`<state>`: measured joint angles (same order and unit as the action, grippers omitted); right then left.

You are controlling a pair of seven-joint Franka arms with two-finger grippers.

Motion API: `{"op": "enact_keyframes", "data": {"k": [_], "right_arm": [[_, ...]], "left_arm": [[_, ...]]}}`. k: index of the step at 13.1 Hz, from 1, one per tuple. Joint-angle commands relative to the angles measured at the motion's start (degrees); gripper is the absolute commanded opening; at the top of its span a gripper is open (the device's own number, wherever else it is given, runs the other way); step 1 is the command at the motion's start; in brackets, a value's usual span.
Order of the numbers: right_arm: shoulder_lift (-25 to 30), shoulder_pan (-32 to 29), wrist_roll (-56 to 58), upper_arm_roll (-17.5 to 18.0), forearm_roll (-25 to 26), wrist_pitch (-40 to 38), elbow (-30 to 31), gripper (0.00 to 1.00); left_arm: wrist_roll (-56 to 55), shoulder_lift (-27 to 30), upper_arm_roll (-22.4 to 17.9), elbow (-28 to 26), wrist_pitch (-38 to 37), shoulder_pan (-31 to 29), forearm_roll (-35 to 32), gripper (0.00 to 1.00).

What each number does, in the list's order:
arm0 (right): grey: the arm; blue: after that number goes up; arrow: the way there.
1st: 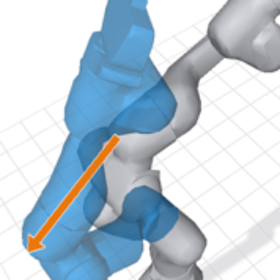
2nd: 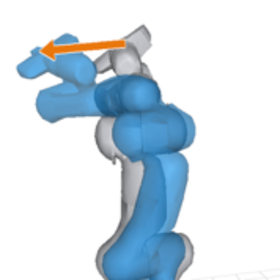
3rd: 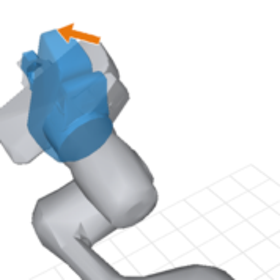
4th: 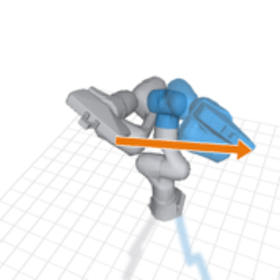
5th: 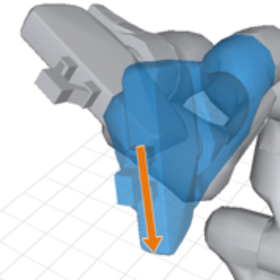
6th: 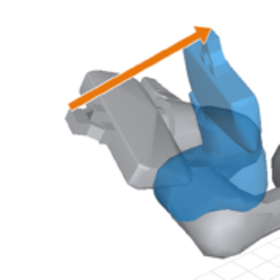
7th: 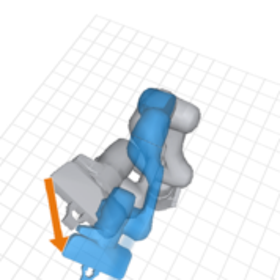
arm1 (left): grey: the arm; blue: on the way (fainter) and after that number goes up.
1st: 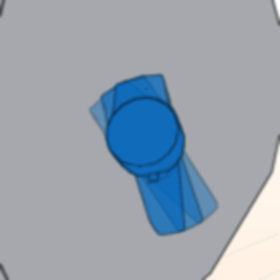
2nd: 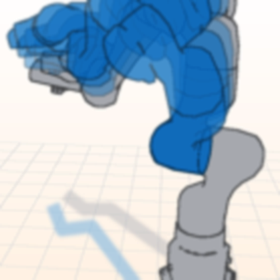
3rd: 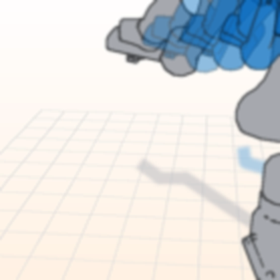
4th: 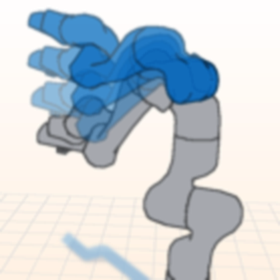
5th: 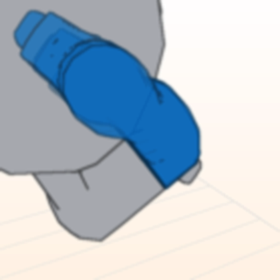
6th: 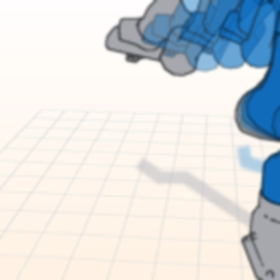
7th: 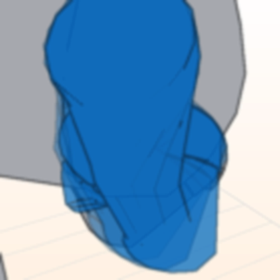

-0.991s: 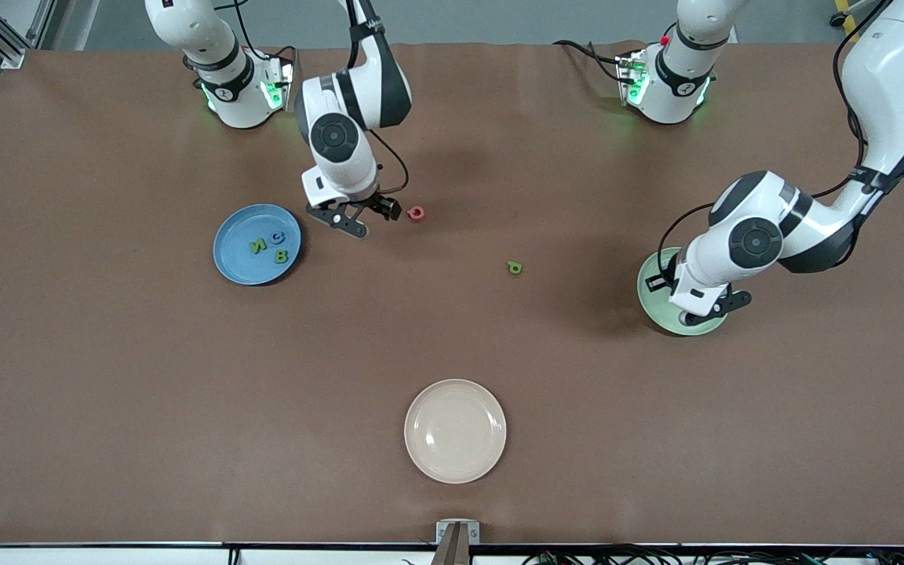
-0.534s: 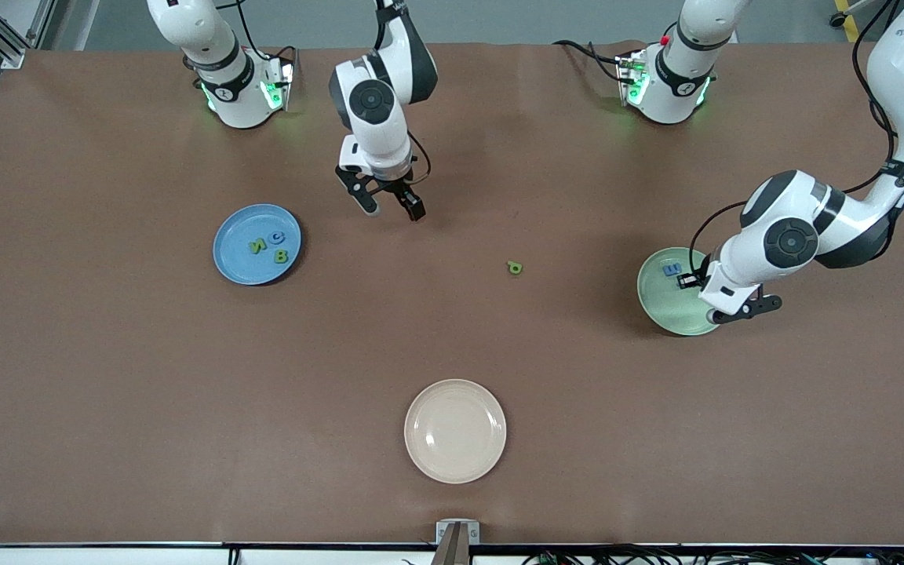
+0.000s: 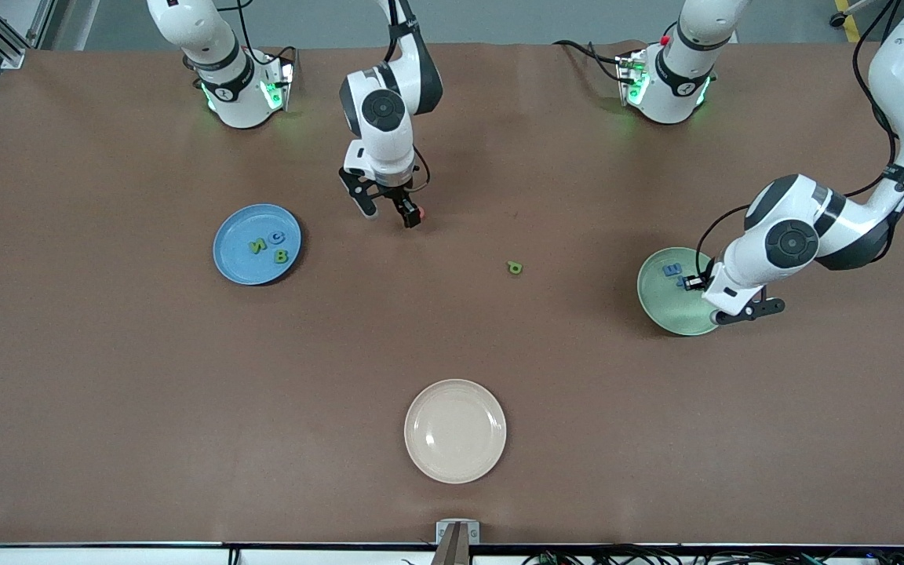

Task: Sort uppercase to blue plate, lowercase to green plate
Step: 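Release the n on the green plate while the right gripper reaches the q, then grasp the pink q with the right gripper while the left gripper reaches the p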

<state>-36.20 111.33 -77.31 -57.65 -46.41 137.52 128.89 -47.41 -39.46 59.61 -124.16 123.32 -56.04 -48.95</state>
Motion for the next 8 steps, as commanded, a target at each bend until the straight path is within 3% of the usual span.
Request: {"op": "enact_keyframes", "data": {"k": [1, 2, 3, 4, 5, 8], "right_arm": [[0.0, -1.9, -0.4, 1.9, -1.8, 0.2, -1.4, 0.85], [0.0, -3.4, -0.4, 3.7, -2.2, 0.3, -2.1, 0.83], [-0.1, -5.3, -0.5, 5.5, -2.3, 0.5, -3.1, 0.83], [-0.1, -7.2, -0.6, 7.4, -2.4, 0.5, -4.0, 0.83], [-0.1, -8.3, -0.6, 8.6, -2.4, 0.5, -4.6, 0.83], [-0.1, -9.8, -0.6, 10.3, -2.4, 0.4, -6.0, 0.82]], "left_arm": [[0.5, -0.3, -0.1, -0.7, 1.3, -0.4, -1.4, 0.16], [0.5, -0.4, -0.1, -0.7, 1.3, -0.4, -1.4, 0.22], [0.5, -0.4, -0.1, -0.8, 1.3, -0.4, -1.5, 0.44], [0.5, -0.4, -0.1, -0.7, 1.3, -0.4, -1.4, 0.74], [0.5, -0.3, 0.0, -0.7, 1.3, -0.3, -1.5, 0.87], [-0.7, 0.0, 1.2, -0.4, 1.2, 0.1, -1.3, 0.98]]}}
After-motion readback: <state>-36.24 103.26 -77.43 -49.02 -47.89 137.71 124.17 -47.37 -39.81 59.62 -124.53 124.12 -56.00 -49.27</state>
